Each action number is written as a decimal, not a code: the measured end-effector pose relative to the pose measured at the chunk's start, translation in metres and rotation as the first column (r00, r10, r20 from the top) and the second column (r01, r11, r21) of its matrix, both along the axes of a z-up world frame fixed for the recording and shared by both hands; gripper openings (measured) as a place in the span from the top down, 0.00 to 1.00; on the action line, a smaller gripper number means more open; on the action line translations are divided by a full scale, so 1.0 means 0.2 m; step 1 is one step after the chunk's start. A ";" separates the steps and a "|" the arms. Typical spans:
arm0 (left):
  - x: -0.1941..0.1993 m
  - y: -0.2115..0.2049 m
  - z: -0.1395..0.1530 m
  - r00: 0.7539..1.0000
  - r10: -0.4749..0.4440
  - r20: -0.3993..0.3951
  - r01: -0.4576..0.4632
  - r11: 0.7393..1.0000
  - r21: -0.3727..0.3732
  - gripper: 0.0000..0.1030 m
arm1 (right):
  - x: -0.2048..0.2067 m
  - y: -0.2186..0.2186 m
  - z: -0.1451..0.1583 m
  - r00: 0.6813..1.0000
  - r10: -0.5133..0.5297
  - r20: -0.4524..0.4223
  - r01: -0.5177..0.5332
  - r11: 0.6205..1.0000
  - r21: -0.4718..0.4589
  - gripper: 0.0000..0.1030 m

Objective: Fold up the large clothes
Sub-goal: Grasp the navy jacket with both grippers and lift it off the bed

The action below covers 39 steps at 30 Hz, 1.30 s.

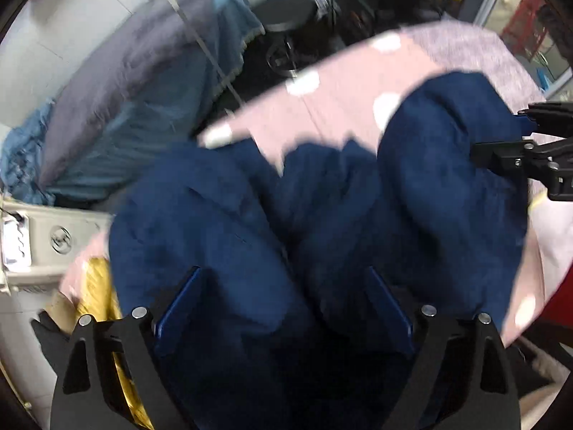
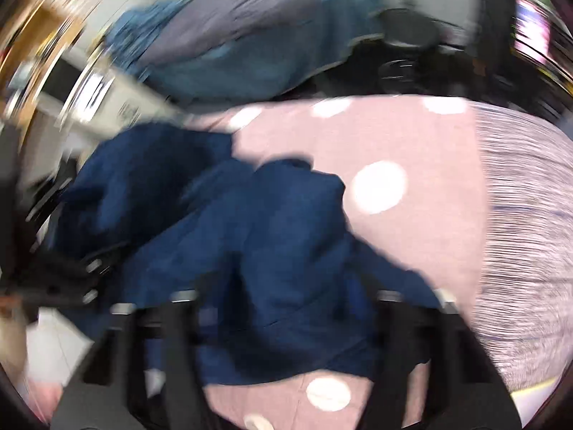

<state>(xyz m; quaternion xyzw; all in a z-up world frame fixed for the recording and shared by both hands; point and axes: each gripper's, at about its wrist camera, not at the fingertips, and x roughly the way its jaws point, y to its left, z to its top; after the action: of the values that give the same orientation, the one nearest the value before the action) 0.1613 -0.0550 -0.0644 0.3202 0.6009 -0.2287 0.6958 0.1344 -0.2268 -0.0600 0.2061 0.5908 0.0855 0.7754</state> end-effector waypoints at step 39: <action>-0.14 -0.61 -0.46 0.875 -0.482 0.054 0.483 0.876 -0.007 0.06 | -1.49 -0.14 -0.69 0.797 -0.434 -0.420 0.549 0.811 0.202 0.24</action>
<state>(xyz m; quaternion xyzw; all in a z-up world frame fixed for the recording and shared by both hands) 0.1339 -0.1767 -0.1564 0.4582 0.4819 -0.3928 0.6352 -0.1636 -0.2556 -0.1975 0.4863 0.6239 -0.0675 0.6080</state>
